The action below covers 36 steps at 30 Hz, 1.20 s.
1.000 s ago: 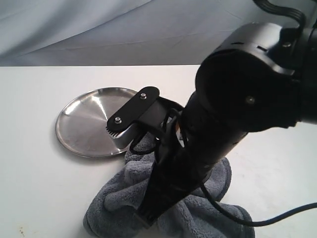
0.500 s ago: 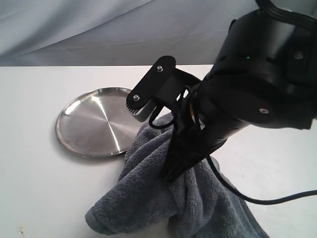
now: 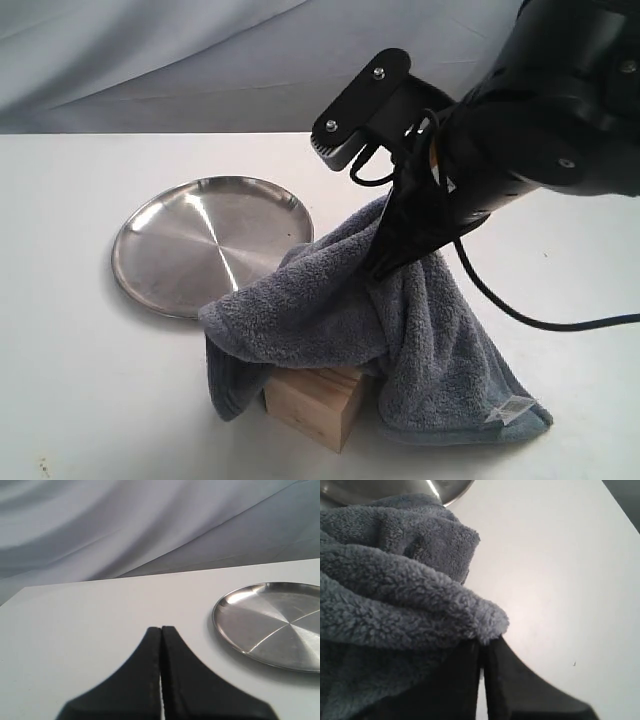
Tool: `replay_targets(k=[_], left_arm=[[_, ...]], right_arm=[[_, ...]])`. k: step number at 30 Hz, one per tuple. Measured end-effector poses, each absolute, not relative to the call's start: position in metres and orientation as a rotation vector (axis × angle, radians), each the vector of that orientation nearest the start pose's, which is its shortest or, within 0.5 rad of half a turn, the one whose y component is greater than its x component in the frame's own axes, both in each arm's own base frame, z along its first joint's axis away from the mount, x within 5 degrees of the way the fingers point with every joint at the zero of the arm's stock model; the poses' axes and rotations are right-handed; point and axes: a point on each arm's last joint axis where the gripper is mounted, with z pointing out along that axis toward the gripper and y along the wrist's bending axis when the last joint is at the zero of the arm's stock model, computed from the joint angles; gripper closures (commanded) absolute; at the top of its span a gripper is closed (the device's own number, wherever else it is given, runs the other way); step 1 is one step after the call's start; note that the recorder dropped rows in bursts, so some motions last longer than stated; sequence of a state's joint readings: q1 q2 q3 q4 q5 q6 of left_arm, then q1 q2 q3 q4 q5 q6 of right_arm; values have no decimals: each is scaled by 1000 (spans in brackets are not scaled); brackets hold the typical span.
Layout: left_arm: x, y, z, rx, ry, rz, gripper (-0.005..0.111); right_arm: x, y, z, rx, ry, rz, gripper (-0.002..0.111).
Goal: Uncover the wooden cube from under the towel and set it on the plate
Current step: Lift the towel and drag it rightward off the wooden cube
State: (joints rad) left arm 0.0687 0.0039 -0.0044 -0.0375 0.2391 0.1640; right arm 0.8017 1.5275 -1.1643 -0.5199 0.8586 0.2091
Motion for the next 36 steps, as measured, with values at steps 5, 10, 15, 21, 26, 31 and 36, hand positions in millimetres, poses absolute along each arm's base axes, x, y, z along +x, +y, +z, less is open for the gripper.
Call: replay_targets(k=[5,10,15,21,26,31,36], left_arm=[[55,3,193,57,1723,137,107],[55,3,193,57,1723,137,107],[55,3,193,57,1723,137,107],[55,3,193,57,1723,137,107],[55,3,193,57,1723,137,107],[55,3,193,57,1723,137,107],[55,3,193,57,1723,137,107]], right_arm=[[254,196,279,-1016,2344,-281,108],[263,193,266,-1008,2385,-309,108],[271,183,263,-965,2420,-324,108],[281,167,262,-886,2461,-333,108],[287,156,262,-824,2494,-330,108],[295,139,261,-725,2546,-310,108],[304,118,259,-594,2604,-287,108]])
